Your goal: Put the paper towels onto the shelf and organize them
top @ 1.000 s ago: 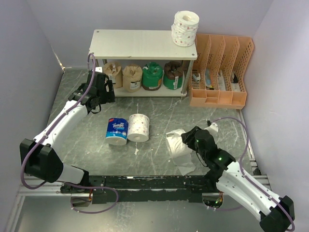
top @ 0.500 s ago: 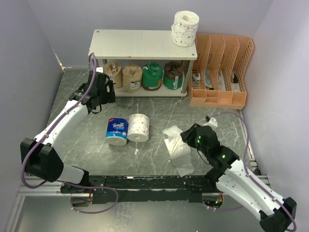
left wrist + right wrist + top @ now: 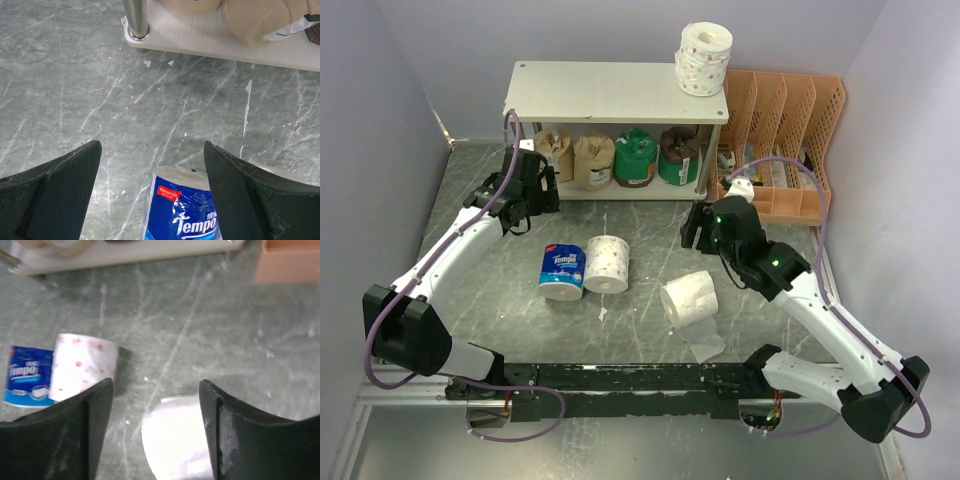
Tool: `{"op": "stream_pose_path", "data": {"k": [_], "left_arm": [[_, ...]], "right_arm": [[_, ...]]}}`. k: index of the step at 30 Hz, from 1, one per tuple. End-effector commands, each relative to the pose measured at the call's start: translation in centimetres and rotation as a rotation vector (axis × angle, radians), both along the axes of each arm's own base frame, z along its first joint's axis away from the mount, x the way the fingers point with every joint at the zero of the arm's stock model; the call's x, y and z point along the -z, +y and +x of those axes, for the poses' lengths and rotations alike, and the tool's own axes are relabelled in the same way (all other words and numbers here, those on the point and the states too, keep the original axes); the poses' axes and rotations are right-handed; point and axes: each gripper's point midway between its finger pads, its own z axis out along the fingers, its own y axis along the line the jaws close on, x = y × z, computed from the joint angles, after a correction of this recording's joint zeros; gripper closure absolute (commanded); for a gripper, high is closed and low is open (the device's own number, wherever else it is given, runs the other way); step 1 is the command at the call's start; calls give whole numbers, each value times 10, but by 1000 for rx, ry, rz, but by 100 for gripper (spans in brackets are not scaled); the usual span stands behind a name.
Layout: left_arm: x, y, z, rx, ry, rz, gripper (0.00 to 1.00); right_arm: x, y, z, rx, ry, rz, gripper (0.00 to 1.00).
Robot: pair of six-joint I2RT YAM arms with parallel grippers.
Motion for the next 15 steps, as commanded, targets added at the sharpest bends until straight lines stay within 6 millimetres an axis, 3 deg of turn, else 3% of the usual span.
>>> {"op": "stream_pose_path", "data": {"k": [1, 4, 9, 11, 15], "left_arm": [[-6, -4, 2, 17, -22, 0, 6], [-7, -4, 2, 18, -25, 0, 6], [-9, -6, 1, 28, -31, -11, 6], [-11, -7, 1, 33, -34, -15, 6], [-14, -8, 0, 36, -40, -21, 6]], "right_arm": [[31, -27, -31, 13, 57, -57, 19], [34, -28, -52, -21, 17, 65, 7], [47, -24, -90, -124, 6, 207, 8], [51, -19, -96, -140, 4, 268, 9], [78, -29, -90, -17, 60, 277, 11]]}}
